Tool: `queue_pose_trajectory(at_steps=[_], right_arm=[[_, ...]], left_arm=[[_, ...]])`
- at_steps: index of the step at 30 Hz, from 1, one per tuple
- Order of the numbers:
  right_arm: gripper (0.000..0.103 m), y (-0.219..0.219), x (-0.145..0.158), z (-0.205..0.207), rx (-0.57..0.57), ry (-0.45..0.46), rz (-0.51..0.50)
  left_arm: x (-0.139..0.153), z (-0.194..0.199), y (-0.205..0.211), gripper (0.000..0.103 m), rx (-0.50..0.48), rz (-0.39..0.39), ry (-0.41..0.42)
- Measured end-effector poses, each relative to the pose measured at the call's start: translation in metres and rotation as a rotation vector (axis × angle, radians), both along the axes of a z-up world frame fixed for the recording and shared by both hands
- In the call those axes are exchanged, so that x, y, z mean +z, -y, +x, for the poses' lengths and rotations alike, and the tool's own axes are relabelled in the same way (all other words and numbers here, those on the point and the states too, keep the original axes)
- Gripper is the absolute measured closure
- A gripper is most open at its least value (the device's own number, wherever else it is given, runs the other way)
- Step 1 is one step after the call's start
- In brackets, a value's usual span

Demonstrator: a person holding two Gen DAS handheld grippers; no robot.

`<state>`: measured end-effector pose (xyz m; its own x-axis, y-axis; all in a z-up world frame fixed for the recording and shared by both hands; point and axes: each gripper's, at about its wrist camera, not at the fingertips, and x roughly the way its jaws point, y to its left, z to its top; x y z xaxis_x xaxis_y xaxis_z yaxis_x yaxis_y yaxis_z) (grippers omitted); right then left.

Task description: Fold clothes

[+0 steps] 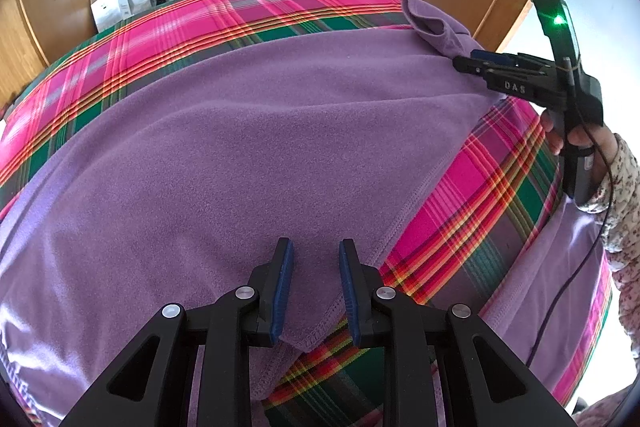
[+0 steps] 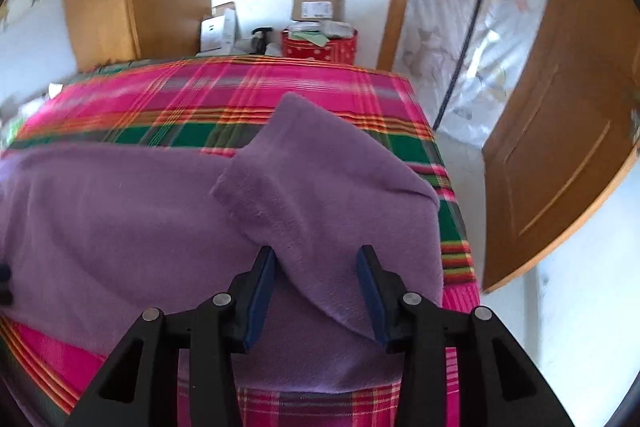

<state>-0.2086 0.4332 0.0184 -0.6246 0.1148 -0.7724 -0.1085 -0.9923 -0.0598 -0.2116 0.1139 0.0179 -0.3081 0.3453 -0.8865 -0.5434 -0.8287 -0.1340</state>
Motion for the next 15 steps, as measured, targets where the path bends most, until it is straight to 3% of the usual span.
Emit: queue_pose_trajectory(at_steps=[1, 2, 3, 10, 15], right_arm=[[0.074, -0.006, 0.001, 0.001, -0.028, -0.012, -0.012], [0.092, -0.01, 0.004, 0.001, -0.055, -0.026, -0.015], [0.097, -0.017, 0.008, 0.005, -0.081, -0.052, -0.036], [0.097, -0.09, 0.03, 0.038, -0.332, -0.181, -0.19], [0.097, -0.142, 0.01, 0.06, -0.505, -0.175, -0.313]], left_arm=[[0.0, 0.0, 0.0, 0.079, 0.001, 0.001, 0.0], [0.0, 0.0, 0.0, 0.079, 0.001, 0.002, 0.001], [-0.001, -0.001, 0.001, 0.079, 0.001, 0.003, 0.001], [-0.001, -0.002, 0.0, 0.079, -0.001, 0.005, 0.003], [-0.002, -0.002, 0.001, 0.079, -0.003, 0.004, 0.001]])
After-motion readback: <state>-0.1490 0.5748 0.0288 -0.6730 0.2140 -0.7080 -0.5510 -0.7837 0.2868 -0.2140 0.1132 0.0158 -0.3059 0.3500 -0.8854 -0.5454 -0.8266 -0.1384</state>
